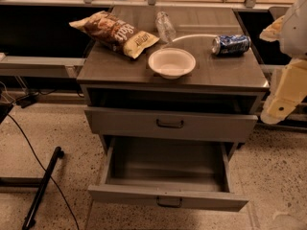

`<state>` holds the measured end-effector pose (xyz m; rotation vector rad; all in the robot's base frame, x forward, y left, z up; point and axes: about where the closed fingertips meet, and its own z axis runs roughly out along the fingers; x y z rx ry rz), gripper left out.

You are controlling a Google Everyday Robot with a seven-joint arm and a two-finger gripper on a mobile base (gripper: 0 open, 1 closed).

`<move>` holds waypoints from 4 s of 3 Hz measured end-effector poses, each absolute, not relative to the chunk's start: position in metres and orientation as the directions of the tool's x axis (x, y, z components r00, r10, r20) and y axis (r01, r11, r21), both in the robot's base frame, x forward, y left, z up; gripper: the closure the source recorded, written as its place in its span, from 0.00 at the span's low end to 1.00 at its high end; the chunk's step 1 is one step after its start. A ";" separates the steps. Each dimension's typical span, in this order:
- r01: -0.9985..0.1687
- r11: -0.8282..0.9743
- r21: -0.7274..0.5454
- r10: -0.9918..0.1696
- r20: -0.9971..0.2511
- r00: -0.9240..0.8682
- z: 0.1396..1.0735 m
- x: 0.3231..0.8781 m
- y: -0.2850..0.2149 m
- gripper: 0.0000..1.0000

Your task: Place brown chip bag into middle drawer

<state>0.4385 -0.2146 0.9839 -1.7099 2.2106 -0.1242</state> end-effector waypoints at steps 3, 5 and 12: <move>-0.934 0.150 -0.323 -0.955 -0.290 -0.053 0.973 0.529 -0.127 0.00; -0.908 0.171 -0.382 -0.928 -0.371 -0.019 0.976 0.637 -0.027 0.00; -0.809 0.466 -0.359 -0.794 -0.574 -0.203 0.889 0.801 0.132 0.00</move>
Offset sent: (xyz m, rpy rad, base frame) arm 0.0833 0.0759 -0.0184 0.0477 -0.0344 0.1648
